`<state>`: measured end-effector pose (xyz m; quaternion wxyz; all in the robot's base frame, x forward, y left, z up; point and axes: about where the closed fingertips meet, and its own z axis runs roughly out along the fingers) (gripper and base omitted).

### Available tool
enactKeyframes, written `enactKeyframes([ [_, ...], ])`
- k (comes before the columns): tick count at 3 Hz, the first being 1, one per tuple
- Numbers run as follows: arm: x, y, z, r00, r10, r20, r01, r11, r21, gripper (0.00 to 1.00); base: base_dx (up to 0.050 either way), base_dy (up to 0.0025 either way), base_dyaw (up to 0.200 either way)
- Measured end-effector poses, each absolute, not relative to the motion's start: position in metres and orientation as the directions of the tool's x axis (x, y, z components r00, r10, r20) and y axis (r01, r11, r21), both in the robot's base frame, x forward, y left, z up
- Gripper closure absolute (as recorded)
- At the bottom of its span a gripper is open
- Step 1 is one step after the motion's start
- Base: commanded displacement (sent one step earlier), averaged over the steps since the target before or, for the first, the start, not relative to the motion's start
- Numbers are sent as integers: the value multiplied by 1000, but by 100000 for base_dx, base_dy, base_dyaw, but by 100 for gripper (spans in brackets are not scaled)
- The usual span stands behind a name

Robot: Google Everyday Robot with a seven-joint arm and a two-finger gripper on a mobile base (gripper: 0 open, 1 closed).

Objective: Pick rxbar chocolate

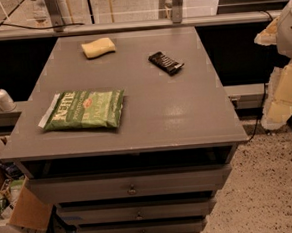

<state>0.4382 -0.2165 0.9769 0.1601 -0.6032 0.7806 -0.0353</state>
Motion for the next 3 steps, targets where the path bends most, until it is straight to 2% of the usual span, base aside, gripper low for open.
enactKeyframes([
  [1, 440, -216, 964, -227, -948, -225, -924, 282, -256, 0, 0, 0, 0],
  [2, 458, -204, 931, -244, -920, -306, -916, 322, -240, 0, 0, 0, 0],
  [3, 501, -188, 904, -267, -868, -419, -886, 392, -247, 0, 0, 0, 0],
])
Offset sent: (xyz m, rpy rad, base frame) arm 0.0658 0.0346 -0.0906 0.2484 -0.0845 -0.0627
